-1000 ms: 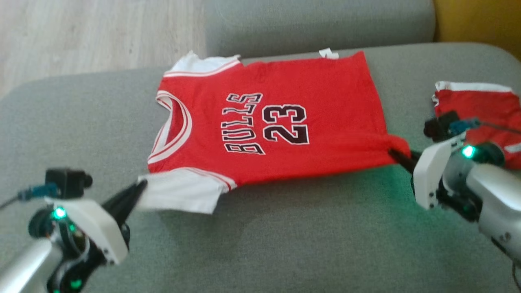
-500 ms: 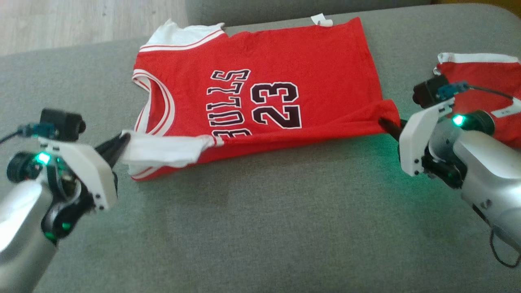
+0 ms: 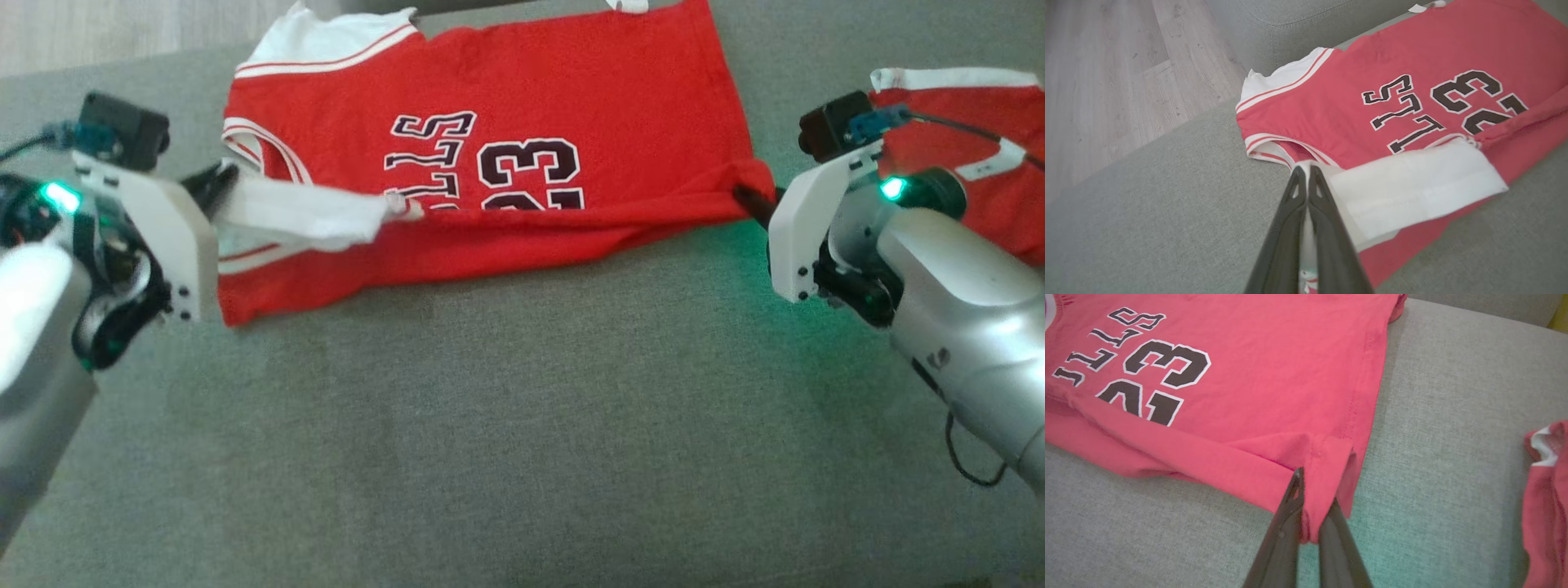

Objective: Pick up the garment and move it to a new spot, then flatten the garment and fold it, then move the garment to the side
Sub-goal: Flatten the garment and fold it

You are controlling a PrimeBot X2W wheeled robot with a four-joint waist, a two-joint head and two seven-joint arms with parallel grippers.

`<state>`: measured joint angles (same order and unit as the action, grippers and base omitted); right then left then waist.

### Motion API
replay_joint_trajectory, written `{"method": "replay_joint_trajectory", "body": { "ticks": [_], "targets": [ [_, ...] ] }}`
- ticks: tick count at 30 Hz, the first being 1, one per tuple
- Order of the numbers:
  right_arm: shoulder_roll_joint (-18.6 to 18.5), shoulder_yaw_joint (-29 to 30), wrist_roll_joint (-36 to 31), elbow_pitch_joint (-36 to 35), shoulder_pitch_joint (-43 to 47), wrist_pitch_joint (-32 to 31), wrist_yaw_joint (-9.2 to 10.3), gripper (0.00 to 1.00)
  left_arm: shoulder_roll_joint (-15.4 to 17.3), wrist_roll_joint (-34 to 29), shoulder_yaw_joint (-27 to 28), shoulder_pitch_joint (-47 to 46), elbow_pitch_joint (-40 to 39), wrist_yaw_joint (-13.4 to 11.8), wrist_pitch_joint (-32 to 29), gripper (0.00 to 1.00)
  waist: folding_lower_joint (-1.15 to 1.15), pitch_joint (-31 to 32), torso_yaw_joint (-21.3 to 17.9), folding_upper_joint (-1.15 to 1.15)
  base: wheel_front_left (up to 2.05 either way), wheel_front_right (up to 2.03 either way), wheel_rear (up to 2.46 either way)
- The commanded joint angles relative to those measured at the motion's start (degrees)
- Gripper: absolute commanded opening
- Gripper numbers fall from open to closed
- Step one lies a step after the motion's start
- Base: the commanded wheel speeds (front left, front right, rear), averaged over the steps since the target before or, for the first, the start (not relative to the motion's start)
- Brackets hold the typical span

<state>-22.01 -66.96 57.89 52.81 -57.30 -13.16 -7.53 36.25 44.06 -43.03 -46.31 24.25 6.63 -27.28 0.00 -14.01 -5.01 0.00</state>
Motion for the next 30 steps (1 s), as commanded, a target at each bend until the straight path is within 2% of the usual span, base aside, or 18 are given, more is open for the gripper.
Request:
{"method": "replay_joint_trajectory", "body": {
  "ticks": [1, 9, 10, 11, 12, 13, 14, 15, 20, 21, 23, 26, 28, 30],
  "targets": [
    [0.2, -0.1, -0.3, -0.1, -1.7, 0.5, 0.04, 0.00, 2.2, -0.8, 2.1, -4.4, -0.4, 0.2, -0.4, 0.00, 0.00, -0.7, -0.4, 0.00, 0.00, 0.00, 0.00],
    [1.7, -1.3, 0.1, 2.3, -5.0, 1.9, 0.04, 0.00, -0.4, -4.2, -0.7, -10.3, 6.0, 0.5, 1.0, 0.00, 0.00, -3.3, -0.6, 0.00, 0.00, 0.00, 0.00],
    [1.7, -1.4, -0.1, 2.6, -5.5, 2.5, 0.04, 0.11, -0.8, -4.8, -1.0, -10.9, 6.9, 0.6, 1.7, 0.00, 0.00, -3.5, -0.5, 0.00, 0.00, 0.00, 0.00],
    [1.7, -1.7, -0.6, 3.1, -6.1, 3.4, 0.04, 0.90, -1.2, -5.1, -1.3, -11.5, 7.9, 0.6, 2.3, 0.00, 0.00, -3.8, -0.5, 0.00, 0.00, 0.00, 0.00],
    [1.7, -1.8, -0.9, 3.8, -6.6, 4.3, 0.04, 1.00, -1.7, -5.5, -1.3, -12.1, 8.9, 0.5, 3.2, 0.21, 0.00, -4.0, -0.4, 0.00, 0.00, 0.00, 0.00],
    [1.7, -1.8, -0.9, 3.8, -6.6, 4.3, 0.04, 1.00, -1.7, -5.5, -1.3, -12.1, 8.9, 0.5, 3.2, 0.21, 0.00, -4.0, -0.4, 0.00, 0.00, 0.00, 0.00],
    [1.9, -2.0, -1.2, 4.3, -6.9, 5.1, 0.04, 1.00, -2.3, -6.0, -1.3, -12.7, 9.8, 0.2, 4.4, 0.96, 0.00, -4.2, -0.3, 0.00, 0.00, 0.00, 0.00],
    [2.1, -2.0, -1.4, 4.9, -7.3, 6.0, 0.04, 1.00, -2.9, -6.4, -1.2, -13.3, 10.7, 0.1, 5.7, 1.00, 0.00, -4.4, -0.3, 0.00, 0.00, 0.00, 0.00],
    [3.5, -0.9, -1.8, 7.9, -8.8, 13.4, 0.04, 1.00, -5.3, -8.8, -0.1, -15.6, 15.0, -2.7, 15.3, 1.00, 0.00, -4.3, -0.1, 0.00, 0.00, 0.00, 0.00],
    [3.7, -0.1, -2.0, 9.2, -9.3, 17.6, 0.04, 1.00, -6.4, -9.1, 1.0, -15.9, 16.4, -4.4, 20.0, 1.00, 0.00, -3.7, 0.0, 0.00, 0.00, 0.00, 0.00],
    [3.8, 0.8, -2.1, 10.5, -9.4, 22.0, 0.04, 1.00, -7.5, -8.9, 2.5, -15.9, 17.3, -6.0, 25.2, 1.00, 0.00, -3.0, 0.2, 0.00, 0.00, 0.00, 0.00],
    [4.0, 2.5, -2.6, 11.7, -9.5, 27.0, 0.04, 1.00, -9.4, -7.3, 5.2, -14.7, 17.8, -7.4, 33.3, 1.00, 0.00, -1.4, 0.4, 0.00, 0.00, 0.00, 0.00],
    [3.9, 5.1, -2.9, 11.5, -9.5, 28.0, 0.04, 1.00, -10.5, -6.1, 6.9, -13.2, 17.6, -7.7, 37.9, 1.00, 0.00, -0.3, 0.5, 0.00, 0.00, 0.00, 0.00],
    [2.6, 10.9, -5.4, 8.2, -10.3, 28.1, 0.04, 1.00, -11.2, -5.7, 8.1, -11.7, 16.8, -8.5, 40.6, 1.00, 0.00, 0.8, 0.8, 0.00, 0.00, 0.00, 0.00]
  ]
}}
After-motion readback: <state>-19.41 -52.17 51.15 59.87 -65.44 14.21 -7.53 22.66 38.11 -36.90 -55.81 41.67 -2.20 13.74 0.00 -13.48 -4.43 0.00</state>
